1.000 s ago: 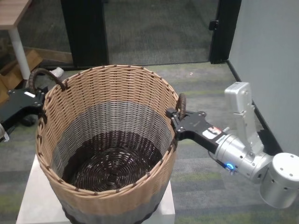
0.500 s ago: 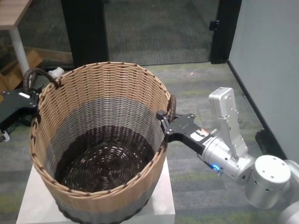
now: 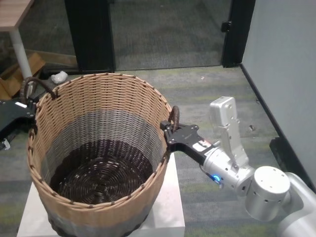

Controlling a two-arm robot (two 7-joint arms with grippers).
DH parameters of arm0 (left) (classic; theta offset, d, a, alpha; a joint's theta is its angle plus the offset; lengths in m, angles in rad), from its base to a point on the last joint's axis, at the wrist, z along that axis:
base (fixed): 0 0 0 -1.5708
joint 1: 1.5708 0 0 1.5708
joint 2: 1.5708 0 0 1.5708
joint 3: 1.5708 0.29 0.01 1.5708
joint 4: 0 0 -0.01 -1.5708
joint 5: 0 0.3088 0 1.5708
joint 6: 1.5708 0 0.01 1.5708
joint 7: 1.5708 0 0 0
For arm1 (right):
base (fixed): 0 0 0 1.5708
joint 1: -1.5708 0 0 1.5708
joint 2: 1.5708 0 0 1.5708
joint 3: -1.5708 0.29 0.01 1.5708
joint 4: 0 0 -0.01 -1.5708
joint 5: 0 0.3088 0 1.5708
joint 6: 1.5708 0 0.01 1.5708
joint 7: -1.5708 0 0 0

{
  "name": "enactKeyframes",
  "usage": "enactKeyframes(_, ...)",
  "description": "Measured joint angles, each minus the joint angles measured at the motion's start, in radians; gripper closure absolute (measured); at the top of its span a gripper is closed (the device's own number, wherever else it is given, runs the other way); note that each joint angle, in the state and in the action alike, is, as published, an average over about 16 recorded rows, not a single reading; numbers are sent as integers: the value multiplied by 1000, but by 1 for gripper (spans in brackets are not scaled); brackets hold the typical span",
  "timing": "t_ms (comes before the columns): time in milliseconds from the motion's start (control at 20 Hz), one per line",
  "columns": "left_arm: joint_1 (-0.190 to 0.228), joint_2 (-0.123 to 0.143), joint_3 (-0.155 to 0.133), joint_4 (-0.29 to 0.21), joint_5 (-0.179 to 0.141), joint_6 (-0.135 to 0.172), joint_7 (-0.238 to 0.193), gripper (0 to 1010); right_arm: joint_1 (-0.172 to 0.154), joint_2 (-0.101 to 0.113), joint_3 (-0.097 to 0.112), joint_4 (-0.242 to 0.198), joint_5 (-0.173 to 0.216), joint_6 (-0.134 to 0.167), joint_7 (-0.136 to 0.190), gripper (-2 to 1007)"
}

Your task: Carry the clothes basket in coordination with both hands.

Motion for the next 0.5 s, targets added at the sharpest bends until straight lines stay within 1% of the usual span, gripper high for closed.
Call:
enactKeyframes(250, -2, -14, -10, 32, 20, -20, 9, 1009, 11, -28, -5, 32, -35, -13, -17, 1001)
enactKeyframes(500, -11, -32, -18, 81, 37, -41, 10, 1009, 18, -53, -12, 62, -73, -23, -31, 1001)
